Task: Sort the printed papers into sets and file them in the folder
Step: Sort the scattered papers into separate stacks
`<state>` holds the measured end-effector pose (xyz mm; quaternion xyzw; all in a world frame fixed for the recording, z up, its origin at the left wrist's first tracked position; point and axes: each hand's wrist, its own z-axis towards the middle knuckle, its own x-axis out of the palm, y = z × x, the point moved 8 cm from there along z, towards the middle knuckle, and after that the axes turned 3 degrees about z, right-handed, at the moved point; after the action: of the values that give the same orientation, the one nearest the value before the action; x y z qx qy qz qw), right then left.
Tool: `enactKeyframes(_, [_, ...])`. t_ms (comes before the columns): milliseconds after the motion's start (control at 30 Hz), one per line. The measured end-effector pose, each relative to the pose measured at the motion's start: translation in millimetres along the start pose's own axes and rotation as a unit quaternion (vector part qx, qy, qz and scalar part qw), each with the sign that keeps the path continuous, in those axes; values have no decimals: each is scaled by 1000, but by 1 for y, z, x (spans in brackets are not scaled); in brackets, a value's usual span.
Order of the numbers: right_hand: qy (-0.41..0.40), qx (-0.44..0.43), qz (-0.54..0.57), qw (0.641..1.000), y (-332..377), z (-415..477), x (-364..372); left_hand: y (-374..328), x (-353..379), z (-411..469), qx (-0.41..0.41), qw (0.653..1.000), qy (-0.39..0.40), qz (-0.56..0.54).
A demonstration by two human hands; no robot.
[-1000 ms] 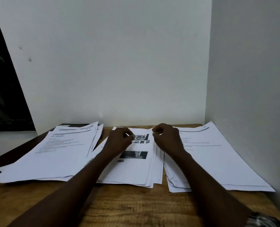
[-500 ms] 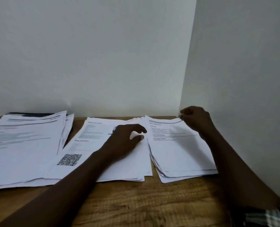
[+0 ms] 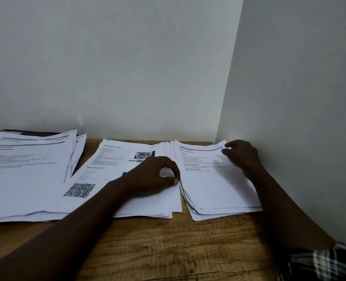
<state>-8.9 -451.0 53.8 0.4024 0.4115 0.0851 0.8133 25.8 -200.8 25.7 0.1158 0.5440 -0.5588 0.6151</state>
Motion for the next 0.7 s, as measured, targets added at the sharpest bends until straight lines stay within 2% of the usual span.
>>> enactKeyframes(67, [12,6,-23,1000,-6,0,5,7,0,-2,-14,1000,4,25])
enactKeyframes(233, [99,-6,-122,988,-10,-3,28,6,6,-3,-16,996,19,86])
enactKeyframes(333, [124,-13,-137,983,-9,-2,32,14,6,0,-63,989,28,129])
enactKeyframes(467, [120,-23,-142,982,-4,-3,33,26,5,2,-132,971,39,198])
enactKeyframes(567, [107,-43,-136,984,5,-4,32,24,6,4,-126,971,41,200])
enactKeyframes(700, [95,-43,-73,992,13,-7,31,17,5,1,-89,980,40,173])
